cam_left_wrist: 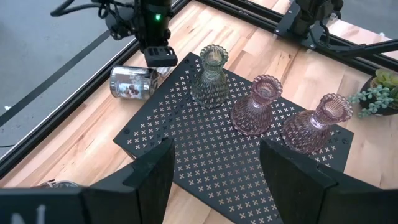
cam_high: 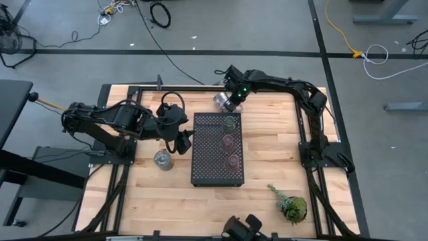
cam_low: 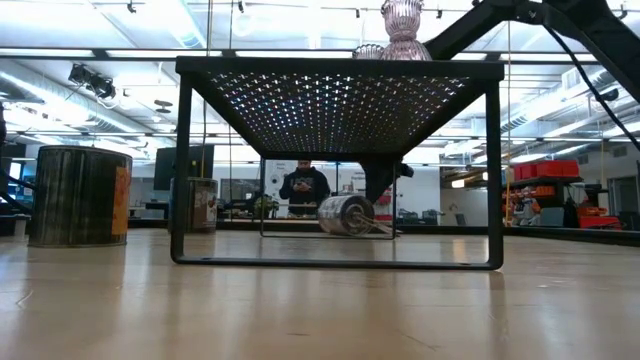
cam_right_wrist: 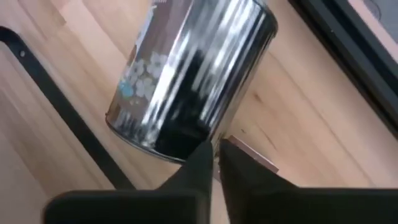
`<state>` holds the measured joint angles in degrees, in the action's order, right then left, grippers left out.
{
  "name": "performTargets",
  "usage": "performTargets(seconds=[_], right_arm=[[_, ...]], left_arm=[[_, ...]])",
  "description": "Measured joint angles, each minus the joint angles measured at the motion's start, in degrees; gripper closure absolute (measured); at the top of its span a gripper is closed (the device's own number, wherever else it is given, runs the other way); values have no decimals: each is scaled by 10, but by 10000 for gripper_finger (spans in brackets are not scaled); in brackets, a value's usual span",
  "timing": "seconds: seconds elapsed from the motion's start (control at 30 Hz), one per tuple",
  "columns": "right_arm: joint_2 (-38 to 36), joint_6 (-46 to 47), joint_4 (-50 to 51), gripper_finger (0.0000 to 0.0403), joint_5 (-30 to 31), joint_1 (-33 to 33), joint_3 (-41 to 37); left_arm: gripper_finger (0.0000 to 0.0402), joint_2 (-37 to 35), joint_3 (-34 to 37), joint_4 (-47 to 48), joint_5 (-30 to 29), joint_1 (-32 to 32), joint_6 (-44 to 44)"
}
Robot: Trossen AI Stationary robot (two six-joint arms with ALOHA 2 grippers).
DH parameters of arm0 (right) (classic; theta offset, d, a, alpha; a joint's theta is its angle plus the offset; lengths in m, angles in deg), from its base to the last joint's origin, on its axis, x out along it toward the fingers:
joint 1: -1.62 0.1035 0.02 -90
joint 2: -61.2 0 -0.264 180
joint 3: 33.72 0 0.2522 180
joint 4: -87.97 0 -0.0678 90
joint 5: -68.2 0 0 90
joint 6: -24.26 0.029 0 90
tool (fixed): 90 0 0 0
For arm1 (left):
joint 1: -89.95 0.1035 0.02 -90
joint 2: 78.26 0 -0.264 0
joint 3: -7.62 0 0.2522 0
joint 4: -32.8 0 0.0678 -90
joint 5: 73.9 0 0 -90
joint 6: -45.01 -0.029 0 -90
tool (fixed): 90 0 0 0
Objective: Pick & Place candle stick holders
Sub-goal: Put the top silver scented candle on the shelf
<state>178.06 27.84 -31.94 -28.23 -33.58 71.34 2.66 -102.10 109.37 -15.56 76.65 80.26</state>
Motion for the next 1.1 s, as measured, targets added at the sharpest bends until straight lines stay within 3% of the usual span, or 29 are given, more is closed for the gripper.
performTargets(seconds=[0.4, 0.53, 0.73, 1.1], right_arm=[[-25, 2, 4, 199, 9, -12, 0], [-49, 17, -14, 157, -16, -16, 0], [-50, 43, -35, 118, -73, -14, 2], [-36, 57, -35, 77, -34, -9, 2]], left_arm=[[164, 0, 0, 0, 0, 0, 0], [164, 0, 0, 0, 0, 0, -1], [164, 0, 0, 0, -1, 0, -1], [164, 0, 0, -1, -2, 0, 1]])
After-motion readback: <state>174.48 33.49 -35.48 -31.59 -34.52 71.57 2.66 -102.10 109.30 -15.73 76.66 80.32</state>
